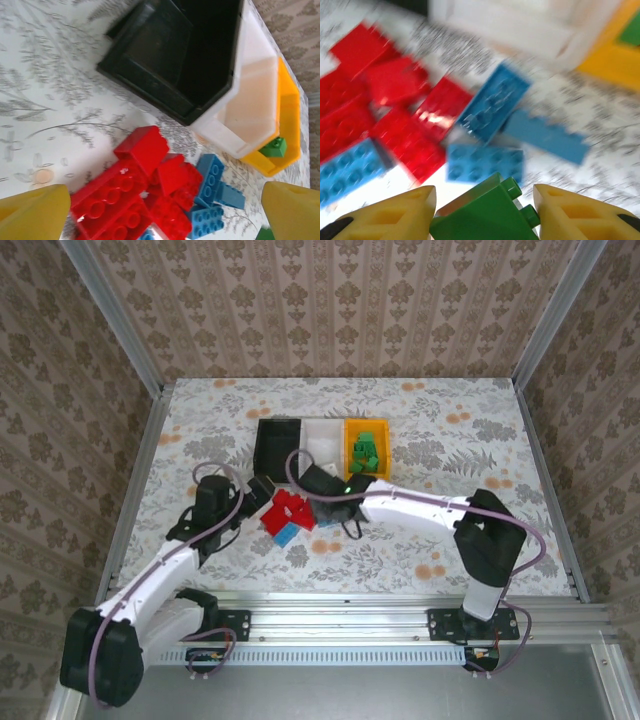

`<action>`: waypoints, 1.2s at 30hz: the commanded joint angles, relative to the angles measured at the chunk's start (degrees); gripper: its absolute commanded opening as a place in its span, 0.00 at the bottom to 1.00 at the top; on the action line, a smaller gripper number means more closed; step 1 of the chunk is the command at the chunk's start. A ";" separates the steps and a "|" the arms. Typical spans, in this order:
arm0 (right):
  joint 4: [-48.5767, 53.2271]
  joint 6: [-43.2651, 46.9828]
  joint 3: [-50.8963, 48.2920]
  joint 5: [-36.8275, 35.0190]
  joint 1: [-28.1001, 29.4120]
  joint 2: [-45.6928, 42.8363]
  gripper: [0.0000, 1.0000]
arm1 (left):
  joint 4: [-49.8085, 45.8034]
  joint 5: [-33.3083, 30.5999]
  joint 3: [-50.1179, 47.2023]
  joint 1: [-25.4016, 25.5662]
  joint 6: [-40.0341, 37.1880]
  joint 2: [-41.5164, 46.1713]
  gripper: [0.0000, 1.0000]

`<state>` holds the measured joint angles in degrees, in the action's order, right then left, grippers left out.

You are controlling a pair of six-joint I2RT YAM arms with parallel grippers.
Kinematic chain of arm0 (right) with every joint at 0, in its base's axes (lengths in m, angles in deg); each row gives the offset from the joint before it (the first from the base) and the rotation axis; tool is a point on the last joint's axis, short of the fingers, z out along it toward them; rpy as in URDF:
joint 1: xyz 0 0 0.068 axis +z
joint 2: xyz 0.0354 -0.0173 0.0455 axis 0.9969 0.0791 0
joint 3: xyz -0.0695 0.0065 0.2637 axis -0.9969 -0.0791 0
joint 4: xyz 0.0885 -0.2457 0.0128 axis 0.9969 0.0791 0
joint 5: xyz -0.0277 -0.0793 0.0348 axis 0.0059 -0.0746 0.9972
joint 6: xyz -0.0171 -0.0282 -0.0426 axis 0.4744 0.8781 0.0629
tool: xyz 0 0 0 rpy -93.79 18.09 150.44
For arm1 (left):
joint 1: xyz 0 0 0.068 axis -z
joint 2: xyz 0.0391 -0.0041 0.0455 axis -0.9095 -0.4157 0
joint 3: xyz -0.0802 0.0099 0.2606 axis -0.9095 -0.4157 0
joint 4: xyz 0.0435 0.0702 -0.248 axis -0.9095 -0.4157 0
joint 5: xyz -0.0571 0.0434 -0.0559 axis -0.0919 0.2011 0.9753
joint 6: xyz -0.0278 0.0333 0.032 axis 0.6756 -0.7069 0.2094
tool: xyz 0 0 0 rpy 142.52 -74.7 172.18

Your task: Sort the legos into containers by color

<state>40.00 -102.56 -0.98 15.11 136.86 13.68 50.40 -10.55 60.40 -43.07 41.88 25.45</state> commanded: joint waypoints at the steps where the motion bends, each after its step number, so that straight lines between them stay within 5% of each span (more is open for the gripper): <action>1: 1.20 4.89 4.06 -1.39 -6.28 -1.84 0.50 | 3.66 2.08 4.43 1.94 -1.23 -3.53 1.00; 8: 2.19 9.18 17.80 3.46 -18.95 9.08 0.49 | 5.08 3.82 10.05 3.38 -1.82 -10.50 1.00; 14: 4.82 9.81 28.16 6.31 -24.23 19.13 0.50 | 4.44 3.72 11.06 3.37 -2.48 -11.65 1.00; 24: 6.84 11.39 34.29 7.90 -26.96 24.89 0.57 | 4.32 3.68 11.27 3.38 -3.10 -12.72 1.00; 36: 6.51 11.45 30.71 6.16 -25.37 18.07 0.65 | 1.88 3.00 11.38 3.38 -5.12 -11.03 1.00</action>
<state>45.62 -91.74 31.34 22.12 110.24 37.46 54.11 -7.32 70.24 -39.96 39.10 12.77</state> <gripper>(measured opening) 0.658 0.997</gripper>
